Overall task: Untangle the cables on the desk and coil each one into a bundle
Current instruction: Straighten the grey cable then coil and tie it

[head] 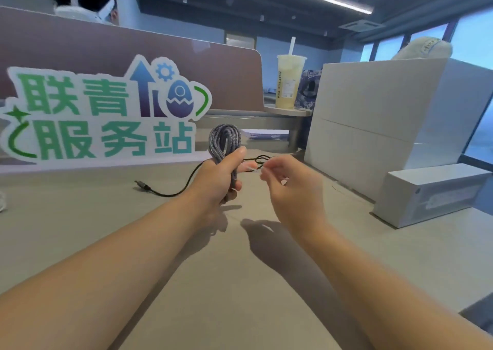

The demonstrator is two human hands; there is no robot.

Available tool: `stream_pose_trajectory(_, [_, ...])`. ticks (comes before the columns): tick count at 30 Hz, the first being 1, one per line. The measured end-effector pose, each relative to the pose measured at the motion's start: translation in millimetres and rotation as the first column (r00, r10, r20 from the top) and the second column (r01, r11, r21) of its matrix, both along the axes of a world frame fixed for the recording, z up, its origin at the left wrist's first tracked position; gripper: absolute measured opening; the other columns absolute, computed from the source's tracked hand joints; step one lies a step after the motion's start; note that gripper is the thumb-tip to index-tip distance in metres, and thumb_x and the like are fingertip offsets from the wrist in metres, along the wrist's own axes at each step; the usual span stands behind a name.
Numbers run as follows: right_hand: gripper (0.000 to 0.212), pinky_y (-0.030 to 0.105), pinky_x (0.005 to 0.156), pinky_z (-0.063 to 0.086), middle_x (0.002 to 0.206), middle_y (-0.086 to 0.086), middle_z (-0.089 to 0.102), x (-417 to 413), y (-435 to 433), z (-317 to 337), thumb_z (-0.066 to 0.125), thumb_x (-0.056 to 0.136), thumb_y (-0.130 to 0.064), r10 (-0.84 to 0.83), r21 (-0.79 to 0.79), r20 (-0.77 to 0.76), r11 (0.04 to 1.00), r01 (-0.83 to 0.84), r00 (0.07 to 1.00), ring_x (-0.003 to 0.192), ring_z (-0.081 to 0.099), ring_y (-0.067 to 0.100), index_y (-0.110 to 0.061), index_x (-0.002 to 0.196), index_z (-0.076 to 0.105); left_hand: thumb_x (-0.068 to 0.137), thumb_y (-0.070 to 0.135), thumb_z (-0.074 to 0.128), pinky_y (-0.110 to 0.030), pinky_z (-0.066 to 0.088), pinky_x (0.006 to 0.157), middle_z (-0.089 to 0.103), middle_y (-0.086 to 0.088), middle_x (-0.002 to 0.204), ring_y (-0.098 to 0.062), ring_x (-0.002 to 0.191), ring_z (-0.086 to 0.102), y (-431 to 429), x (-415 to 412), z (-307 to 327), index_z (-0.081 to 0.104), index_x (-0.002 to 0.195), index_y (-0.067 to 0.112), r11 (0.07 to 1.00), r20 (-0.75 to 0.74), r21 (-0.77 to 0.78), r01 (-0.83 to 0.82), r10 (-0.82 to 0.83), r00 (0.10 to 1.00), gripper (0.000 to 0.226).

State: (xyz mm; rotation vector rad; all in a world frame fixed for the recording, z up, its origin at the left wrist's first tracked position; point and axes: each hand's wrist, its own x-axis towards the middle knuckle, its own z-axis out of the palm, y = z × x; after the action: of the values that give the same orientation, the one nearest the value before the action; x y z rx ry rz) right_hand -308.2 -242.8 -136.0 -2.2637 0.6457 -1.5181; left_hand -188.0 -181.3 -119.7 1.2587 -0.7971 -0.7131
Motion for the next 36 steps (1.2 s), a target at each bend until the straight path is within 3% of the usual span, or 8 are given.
stream_pose_trajectory(4, [0.007, 0.01, 0.062, 0.044, 0.071, -0.008, 0.069, 38.9, 51.7, 3.3, 0.062, 0.088, -0.018, 0.252, 0.15, -0.12, 0.961, -0.233, 0.96, 0.068, 0.06, 0.0, -0.018, 0.083, 0.068, 0.092, 0.038, 0.054, -0.019, 0.032, 0.046, 0.052, 0.006, 0.063, -0.007, 0.047, 0.041, 63.7, 37.9, 5.7, 0.053, 0.072, 0.02, 0.998, -0.025, -0.009, -0.057, 0.057, 0.998, 0.027])
stream_pose_trajectory(8, [0.006, 0.033, 0.074, 0.054, 0.088, -0.004, 0.066, 84.1, 84.5, 7.1, 0.056, 0.09, -0.023, 0.312, 0.412, -0.131, 0.88, -0.235, 0.941, 0.081, 0.063, 0.013, -0.024, 0.092, 0.062, 0.089, 0.039, 0.053, -0.022, 0.021, 0.049, 0.039, 0.008, 0.059, -0.006, 0.041, 0.034, 129.9, 83.2, 7.5, 0.044, 0.068, 0.023, 0.994, -0.179, 0.007, 0.106, -0.103, 0.979, 0.027])
stream_pose_trajectory(14, [0.024, 0.033, 0.064, 0.05, 0.096, 0.006, 0.062, 148.5, 119.3, 1.9, 0.059, 0.086, -0.008, 0.571, 0.746, -0.004, 0.548, -0.378, 0.821, 0.076, 0.06, 0.018, -0.013, 0.11, 0.059, 0.083, 0.037, 0.055, -0.018, 0.024, 0.04, 0.037, 0.008, 0.057, -0.006, 0.037, 0.034, 189.5, 128.9, -10.7, 0.046, 0.069, 0.02, 0.964, -0.3, 0.095, 0.247, -0.209, 0.931, 0.024])
stream_pose_trajectory(20, [0.017, 0.029, 0.064, 0.054, 0.08, 0.002, 0.069, 168.6, 121.0, -18.4, 0.067, 0.082, -0.013, 0.511, 0.589, -0.237, 0.752, -0.296, 0.826, 0.059, 0.061, 0.012, -0.017, 0.097, 0.065, 0.08, 0.037, 0.06, -0.017, 0.024, 0.039, 0.039, 0.009, 0.058, -0.005, 0.037, 0.036, 188.5, 156.7, -30.5, 0.048, 0.068, 0.021, 0.964, -0.39, 0.104, 0.245, -0.188, 0.902, 0.023])
stream_pose_trajectory(24, [0.015, 0.011, 0.066, 0.045, 0.077, -0.006, 0.069, 155.4, 108.2, -15.7, 0.062, 0.083, -0.012, 0.394, 0.342, -0.391, 0.901, -0.266, 0.832, 0.066, 0.061, 0.006, -0.022, 0.09, 0.07, 0.079, 0.035, 0.061, -0.017, 0.025, 0.037, 0.039, 0.009, 0.058, -0.005, 0.037, 0.035, 190.7, 168.7, -29.9, 0.048, 0.067, 0.02, 0.962, -0.473, 0.069, 0.263, -0.201, 0.858, 0.023])
stream_pose_trajectory(26, [0.016, 0.005, 0.064, 0.041, 0.082, -0.008, 0.066, 156.2, 106.5, -16.0, 0.062, 0.084, -0.012, 0.367, 0.279, -0.421, 0.922, -0.267, 0.83, 0.072, 0.059, 0.005, -0.023, 0.093, 0.069, 0.08, 0.035, 0.06, -0.016, 0.023, 0.038, 0.039, 0.009, 0.058, -0.005, 0.037, 0.035, 193.2, 171.7, -29.0, 0.048, 0.068, 0.019, 0.956, -0.493, 0.054, 0.287, -0.225, 0.84, 0.023])
stream_pose_trajectory(30, [0.03, 0.015, 0.075, 0.045, 0.098, -0.008, 0.056, 157.4, 108.1, -16.5, 0.065, 0.083, -0.008, 0.388, 0.184, -0.399, 0.922, -0.342, 0.831, 0.077, 0.057, 0.004, -0.03, 0.103, 0.063, 0.079, 0.035, 0.06, -0.016, 0.018, 0.041, 0.038, 0.01, 0.056, -0.004, 0.036, 0.034, 193.4, 167.3, -26.5, 0.047, 0.068, 0.02, 0.931, -0.51, 0.083, 0.356, -0.267, 0.818, 0.023])
stream_pose_trajectory(36, [0.024, 0.025, 0.084, 0.047, 0.098, -0.008, 0.055, 152.8, 115.0, -16.7, 0.056, 0.089, -0.005, 0.4, 0.157, -0.604, 0.908, -0.389, 0.69, 0.089, 0.057, 0.012, -0.021, 0.103, 0.069, 0.082, 0.034, 0.06, -0.016, 0.022, 0.04, 0.042, 0.01, 0.055, -0.004, 0.037, 0.036, 194.5, 161.1, -25.7, 0.05, 0.069, 0.018, 0.88, -0.554, 0.032, 0.474, -0.379, 0.742, 0.023])
